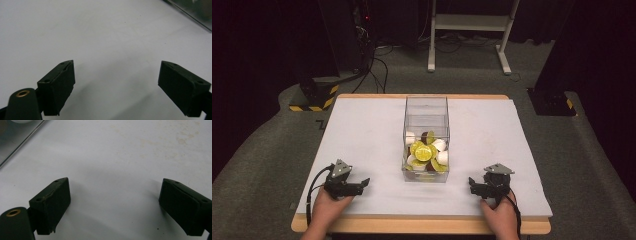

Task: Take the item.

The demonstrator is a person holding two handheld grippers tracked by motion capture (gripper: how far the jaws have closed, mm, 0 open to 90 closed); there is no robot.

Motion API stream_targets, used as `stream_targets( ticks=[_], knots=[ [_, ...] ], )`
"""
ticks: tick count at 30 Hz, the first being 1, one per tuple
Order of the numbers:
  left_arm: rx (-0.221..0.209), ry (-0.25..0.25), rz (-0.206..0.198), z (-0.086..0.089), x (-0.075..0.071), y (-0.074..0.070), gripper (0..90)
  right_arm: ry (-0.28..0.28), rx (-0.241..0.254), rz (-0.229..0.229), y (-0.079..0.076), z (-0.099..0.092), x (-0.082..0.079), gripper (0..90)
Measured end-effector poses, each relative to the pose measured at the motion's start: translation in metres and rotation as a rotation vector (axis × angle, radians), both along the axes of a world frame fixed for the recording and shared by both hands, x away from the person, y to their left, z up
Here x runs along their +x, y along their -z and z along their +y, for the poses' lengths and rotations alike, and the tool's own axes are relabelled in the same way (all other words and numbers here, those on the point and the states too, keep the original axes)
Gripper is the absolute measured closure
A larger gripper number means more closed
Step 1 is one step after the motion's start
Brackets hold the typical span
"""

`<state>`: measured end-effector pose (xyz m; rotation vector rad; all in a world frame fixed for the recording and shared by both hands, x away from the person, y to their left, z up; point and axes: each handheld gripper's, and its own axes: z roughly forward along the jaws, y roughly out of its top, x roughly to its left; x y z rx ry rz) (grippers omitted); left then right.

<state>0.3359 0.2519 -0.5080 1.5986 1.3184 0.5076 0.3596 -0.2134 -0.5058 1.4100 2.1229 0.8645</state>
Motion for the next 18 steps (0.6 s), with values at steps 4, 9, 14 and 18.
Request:
stream_targets(
  ticks=[4,9,14,18],
  knots=[
    [-0.015,0.009,-0.006,-0.002,-0.001,-0.001,14.6,0.0,0.0,0.0,0.0,0.0,0.0,10.3],
    [-0.026,0.034,-0.009,-0.005,-0.004,-0.005,15.0,0.0,0.0,0.0,0.0,0.0,0.0,10.3],
    [-0.043,0.054,-0.017,-0.007,-0.007,-0.009,15.4,0.001,0.001,0.001,0.0,0.0,0.0,10.3],
    [-0.063,0.061,-0.029,-0.009,-0.009,-0.013,15.7,0.0,0.0,0.001,0.0,0.0,0.0,10.3]
  ],
)
